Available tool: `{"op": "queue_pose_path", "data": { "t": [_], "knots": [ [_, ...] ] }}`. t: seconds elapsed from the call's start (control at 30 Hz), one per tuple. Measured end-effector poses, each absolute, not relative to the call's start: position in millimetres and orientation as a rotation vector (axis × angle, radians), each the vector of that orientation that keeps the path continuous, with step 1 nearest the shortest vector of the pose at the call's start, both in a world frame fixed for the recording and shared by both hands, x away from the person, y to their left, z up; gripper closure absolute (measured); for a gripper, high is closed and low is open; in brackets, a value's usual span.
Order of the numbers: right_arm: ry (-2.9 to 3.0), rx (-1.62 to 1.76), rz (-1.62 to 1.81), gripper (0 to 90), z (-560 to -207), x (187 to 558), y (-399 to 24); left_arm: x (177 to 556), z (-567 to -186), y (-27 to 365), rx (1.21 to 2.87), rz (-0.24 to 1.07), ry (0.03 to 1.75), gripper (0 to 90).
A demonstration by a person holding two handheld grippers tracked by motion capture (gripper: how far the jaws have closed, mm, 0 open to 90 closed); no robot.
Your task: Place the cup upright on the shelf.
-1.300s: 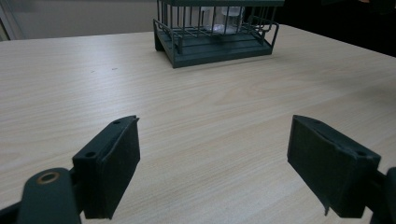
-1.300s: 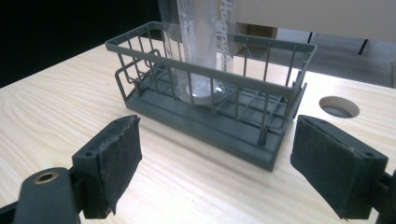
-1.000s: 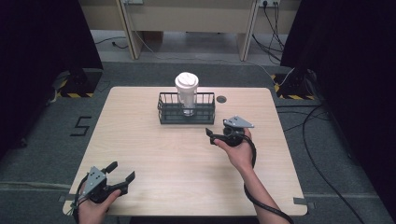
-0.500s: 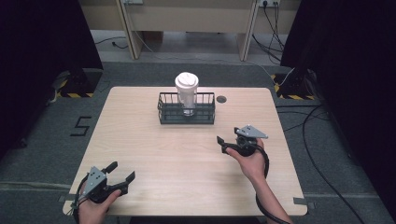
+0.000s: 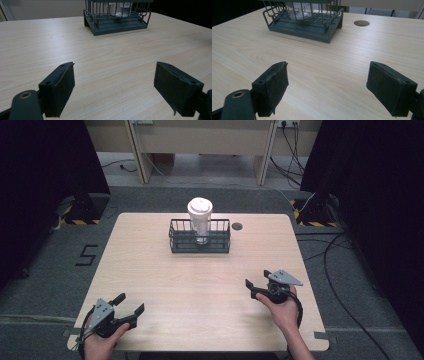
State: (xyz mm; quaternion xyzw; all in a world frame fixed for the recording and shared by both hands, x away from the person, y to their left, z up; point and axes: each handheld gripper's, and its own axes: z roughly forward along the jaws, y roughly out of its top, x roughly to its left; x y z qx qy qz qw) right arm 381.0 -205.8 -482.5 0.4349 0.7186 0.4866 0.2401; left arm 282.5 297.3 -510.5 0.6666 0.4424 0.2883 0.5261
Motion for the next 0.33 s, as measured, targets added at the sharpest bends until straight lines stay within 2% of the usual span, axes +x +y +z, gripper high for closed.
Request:
{"op": "queue_pose_path", "data": {
  "t": [0.33],
  "knots": [
    [1.952, 1.204, 1.341, 17.4, -489.0, 368.2, -214.9, 282.9, -510.9, 297.1, 1.593, 0.688, 1.059, 16.3]
  ]
}}
